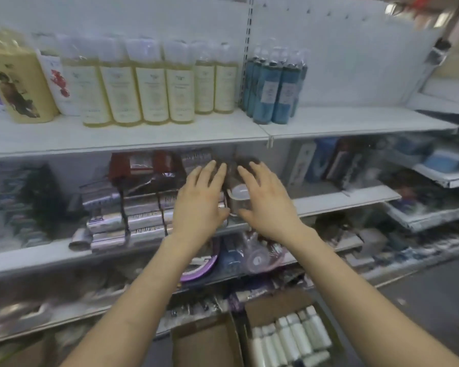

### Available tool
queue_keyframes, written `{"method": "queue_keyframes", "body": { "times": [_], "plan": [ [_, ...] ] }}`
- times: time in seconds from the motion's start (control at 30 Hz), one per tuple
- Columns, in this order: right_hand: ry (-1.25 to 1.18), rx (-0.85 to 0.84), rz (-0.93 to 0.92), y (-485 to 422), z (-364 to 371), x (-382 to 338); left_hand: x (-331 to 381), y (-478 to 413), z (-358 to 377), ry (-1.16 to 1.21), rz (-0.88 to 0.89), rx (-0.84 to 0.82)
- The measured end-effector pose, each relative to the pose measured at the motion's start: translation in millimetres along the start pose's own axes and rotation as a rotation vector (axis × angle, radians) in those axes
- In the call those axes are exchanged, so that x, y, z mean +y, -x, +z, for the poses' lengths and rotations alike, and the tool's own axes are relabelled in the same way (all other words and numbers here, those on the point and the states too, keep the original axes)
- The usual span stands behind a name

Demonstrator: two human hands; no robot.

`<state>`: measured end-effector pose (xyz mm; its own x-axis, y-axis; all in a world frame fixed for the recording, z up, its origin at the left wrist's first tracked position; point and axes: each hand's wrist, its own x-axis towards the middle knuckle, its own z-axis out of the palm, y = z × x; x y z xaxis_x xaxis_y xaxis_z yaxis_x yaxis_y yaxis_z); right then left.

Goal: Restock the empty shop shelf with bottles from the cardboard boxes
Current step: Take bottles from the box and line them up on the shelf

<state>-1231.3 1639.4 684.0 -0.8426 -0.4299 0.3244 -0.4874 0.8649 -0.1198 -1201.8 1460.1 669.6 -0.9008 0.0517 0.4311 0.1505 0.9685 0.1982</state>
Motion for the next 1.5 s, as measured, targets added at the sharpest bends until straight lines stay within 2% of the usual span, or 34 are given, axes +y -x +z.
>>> {"method": "queue_keyframes", "body": {
  "times": [0.27, 0.47, 0.77, 1.0, 1.13, 1.27, 1.37, 1.5],
  "plan": [
    [-0.033, -0.134, 0.122, 79.2, 57.8, 74.9, 50.8, 47.2, 84.1, 0.121, -0.04, -0.115],
    [-0.124, -0.283, 0.198, 134.0, 127.2, 172.4, 107.6, 65.8, 185.3, 0.198, -0.116, -0.199],
    [-0.266, -0.654, 0.275, 229.8, 270.9, 358.4, 220.6, 122.2, 401.7, 0.271, -0.46, -0.583],
    [-0.352, -0.869, 0.294, 315.6, 405.6, 432.4, 264.2, 196.0, 538.9, 0.286, -0.648, -0.803],
    [-0.335, -0.952, 0.265, 353.0, 494.0, 462.4, 258.8, 246.5, 620.6, 0.26, -0.652, -0.886],
    [-0.368, -1.044, 0.399, 380.8, 582.4, 489.4, 251.6, 288.3, 709.8, 0.258, -0.618, -0.966],
    [-0.402, -1.051, 0.519, 399.8, 643.1, 508.3, 252.2, 311.3, 782.7, 0.27, -0.564, -1.007],
    [-0.443, -1.052, 0.566, 425.8, 713.5, 541.5, 256.2, 328.4, 875.1, 0.267, -0.538, -1.018]
  ]
}}
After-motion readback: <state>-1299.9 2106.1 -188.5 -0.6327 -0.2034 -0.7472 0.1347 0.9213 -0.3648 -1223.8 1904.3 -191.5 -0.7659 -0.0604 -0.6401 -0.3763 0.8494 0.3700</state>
